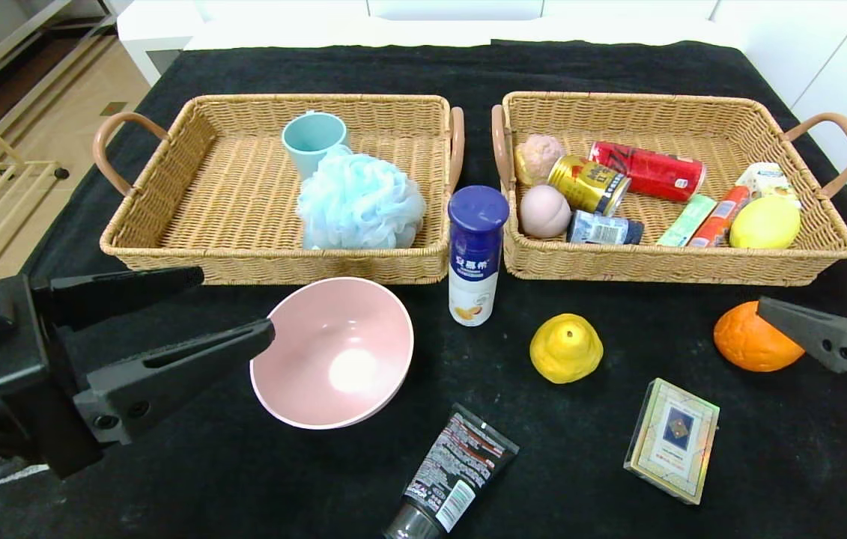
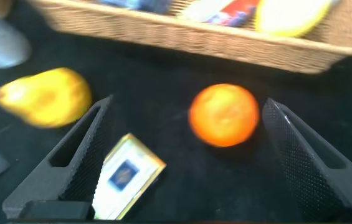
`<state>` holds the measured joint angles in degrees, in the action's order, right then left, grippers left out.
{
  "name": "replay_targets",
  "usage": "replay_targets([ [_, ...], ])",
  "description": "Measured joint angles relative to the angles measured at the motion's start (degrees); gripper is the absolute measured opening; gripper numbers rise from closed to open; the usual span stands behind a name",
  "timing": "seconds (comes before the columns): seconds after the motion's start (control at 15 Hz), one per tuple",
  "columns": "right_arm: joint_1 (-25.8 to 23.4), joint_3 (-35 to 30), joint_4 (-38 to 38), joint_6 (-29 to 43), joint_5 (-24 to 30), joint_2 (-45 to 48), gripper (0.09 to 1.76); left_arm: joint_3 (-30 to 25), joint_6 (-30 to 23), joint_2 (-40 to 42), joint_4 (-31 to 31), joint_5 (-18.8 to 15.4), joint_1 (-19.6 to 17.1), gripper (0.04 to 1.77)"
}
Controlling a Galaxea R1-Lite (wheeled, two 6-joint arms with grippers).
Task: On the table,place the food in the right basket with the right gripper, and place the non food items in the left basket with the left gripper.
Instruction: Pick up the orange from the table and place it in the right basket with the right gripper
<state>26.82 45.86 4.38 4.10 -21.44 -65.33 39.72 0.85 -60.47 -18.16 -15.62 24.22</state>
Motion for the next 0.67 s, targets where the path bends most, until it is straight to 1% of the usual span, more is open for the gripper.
replay_targets([
  [0.13, -1.00, 4.30, -8.12, 3.04, -2.45, -3.19, 1.71, 0.09, 0.02, 0.13, -0.24, 0.21, 0.02, 1.72],
  [0.27, -1.85, 10.08, -17.32, 8.46, -3.04, -6.30, 1.71, 0.09, 0.05, 0.20, -0.22, 0.22, 0.05, 1.72],
  [0.33, -2.16, 12.85, -20.63, 10.90, -3.17, -7.81, 1.71, 0.09, 0.05, 0.22, -0.20, 0.22, 0.05, 1.72],
  [0.47, -3.17, 16.54, -23.83, 13.92, -4.07, -10.85, 1.71, 0.09, 0.05, 0.29, -0.18, 0.24, 0.05, 1.72],
  [0.53, -3.67, 17.42, -23.92, 14.62, -5.01, -12.12, 1.71, 0.09, 0.09, 0.44, -0.05, 0.24, 0.02, 1.72],
  [0.67, -4.30, 19.37, -24.00, 18.86, -5.18, -14.32, 1.71, 0.05, 0.11, 0.85, 0.06, 0.24, 0.02, 1.72],
])
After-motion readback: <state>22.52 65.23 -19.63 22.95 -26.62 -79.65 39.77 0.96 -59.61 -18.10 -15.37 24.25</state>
